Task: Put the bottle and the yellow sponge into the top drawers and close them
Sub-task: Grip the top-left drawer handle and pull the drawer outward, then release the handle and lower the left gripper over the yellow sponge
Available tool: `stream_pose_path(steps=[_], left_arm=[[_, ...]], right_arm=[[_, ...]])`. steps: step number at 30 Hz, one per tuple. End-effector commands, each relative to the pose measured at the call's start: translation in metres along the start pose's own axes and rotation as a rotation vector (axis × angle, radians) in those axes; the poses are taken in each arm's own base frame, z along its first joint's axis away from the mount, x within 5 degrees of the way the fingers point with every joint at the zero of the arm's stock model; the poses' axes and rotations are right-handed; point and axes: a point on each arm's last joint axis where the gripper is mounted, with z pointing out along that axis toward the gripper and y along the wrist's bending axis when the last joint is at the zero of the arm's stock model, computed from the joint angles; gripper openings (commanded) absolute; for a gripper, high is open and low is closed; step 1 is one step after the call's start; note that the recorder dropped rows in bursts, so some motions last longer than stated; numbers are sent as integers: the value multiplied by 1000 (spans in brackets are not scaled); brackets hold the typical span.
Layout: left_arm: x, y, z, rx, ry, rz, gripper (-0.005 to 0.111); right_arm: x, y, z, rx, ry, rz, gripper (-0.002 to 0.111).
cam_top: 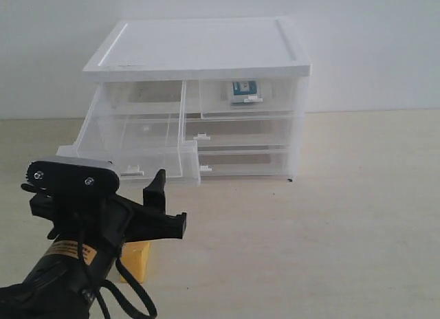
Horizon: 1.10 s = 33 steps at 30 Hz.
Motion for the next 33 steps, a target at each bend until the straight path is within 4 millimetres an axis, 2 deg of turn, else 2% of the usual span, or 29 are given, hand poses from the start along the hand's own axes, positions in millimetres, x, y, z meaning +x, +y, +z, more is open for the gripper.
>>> stream_pose_path(steps=[1,6,11,14,20,24,25,27,28,31,33], left_arm=[[-1,3,-2,-21,7,-8,71],[1,8,-9,-91,39,-12,71],[-4,4,-27,-46,39,34,71],[-3,6,-44,-39,124,48,71],[4,-4,-63,119,339,179,71],[-6,-4,-74,198,370,237,70],[-11,-4,-77,229,373,239,67],[-22,-7,-85,346,388,257,50],[-28,-8,-90,425,386,295,34],[-41,-7,-96,479,375,315,4],[-49,-3,-98,476,396,323,4]], right_arm=[[-1,-1,0,9,-13,-4,0],[-1,-1,0,9,-13,-4,0],[-1,-1,0,9,-13,-4,0],[-1,-1,0,9,-13,-4,0],[-1,-1,0,9,-13,-4,0],[-1,-1,0,9,-13,-4,0],[-1,-1,0,9,-13,-4,0],[-1,-1,0,9,-13,-4,0],[-1,-1,0,9,-13,-4,0],[-1,-1,0,9,-13,-4,0],[-1,-1,0,9,-13,-4,0]])
